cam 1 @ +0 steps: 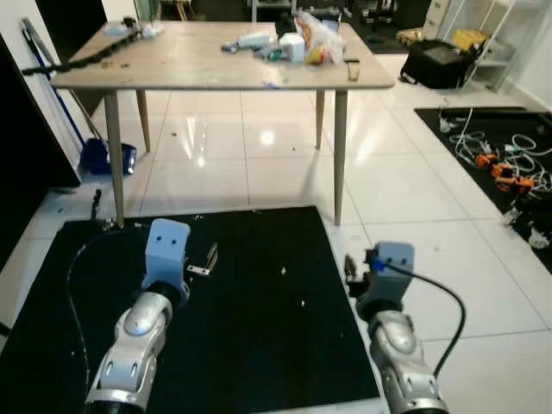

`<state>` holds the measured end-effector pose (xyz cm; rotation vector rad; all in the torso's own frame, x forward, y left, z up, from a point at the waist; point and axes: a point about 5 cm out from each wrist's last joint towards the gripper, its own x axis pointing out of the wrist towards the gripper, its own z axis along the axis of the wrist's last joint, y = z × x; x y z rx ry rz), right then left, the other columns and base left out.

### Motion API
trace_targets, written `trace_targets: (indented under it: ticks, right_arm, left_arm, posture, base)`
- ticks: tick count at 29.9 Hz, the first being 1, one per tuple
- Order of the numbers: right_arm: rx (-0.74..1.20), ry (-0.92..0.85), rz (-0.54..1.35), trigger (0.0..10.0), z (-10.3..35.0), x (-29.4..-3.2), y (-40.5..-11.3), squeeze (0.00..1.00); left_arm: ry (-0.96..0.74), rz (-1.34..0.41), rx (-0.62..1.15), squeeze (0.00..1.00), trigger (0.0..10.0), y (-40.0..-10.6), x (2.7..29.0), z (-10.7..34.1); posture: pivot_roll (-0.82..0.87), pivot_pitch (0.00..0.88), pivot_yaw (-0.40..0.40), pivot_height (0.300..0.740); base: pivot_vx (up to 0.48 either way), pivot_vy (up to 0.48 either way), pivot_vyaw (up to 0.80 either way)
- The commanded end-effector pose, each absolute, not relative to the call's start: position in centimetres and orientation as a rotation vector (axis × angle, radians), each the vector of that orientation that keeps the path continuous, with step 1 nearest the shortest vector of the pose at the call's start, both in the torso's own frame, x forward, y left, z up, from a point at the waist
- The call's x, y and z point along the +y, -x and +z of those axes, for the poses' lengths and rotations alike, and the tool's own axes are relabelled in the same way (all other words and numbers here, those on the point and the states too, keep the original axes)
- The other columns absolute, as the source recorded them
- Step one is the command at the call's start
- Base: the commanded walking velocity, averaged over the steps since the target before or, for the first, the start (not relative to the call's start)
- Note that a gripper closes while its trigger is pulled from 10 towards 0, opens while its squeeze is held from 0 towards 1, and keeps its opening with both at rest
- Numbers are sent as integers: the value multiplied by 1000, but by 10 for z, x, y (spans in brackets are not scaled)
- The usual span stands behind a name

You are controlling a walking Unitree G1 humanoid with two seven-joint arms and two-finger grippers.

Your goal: Picking trash to rubbish bin

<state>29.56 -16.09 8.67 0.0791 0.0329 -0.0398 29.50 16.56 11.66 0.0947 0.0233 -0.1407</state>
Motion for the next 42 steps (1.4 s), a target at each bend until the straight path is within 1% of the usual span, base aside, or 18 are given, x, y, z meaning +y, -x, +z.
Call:
trace_targets:
  ticks: [1, 14, 18, 42]
  right_arm:
    - [48, -87, -29, 10000, 83, -156, -294, 0]
    - [50, -84, -24, 10000, 81, -156, -292, 0]
    - [54, -97, -32, 10000, 81, -157, -292, 0]
    - [28, -60, -6, 10000, 85, -155, -293, 0]
  left_arm:
    - [-106, -131, 39, 0, 10000, -294, 171, 113]
    - [-107, -130, 37, 0, 10000, -294, 171, 113]
    - [-106, -136, 35, 0, 10000, -294, 170, 114]
    - [-105, -137, 37, 0, 10000, -293, 170, 112]
  posture:
    - [-38, 98, 1, 740]
    - [-39, 84, 8, 740]
    - [-39, 79, 5, 740]
    - [-40, 95, -5, 740]
  base:
    - [311, 0, 0]
    - [310, 0, 0]
    - [312, 0, -800]
    - [310, 0, 0]
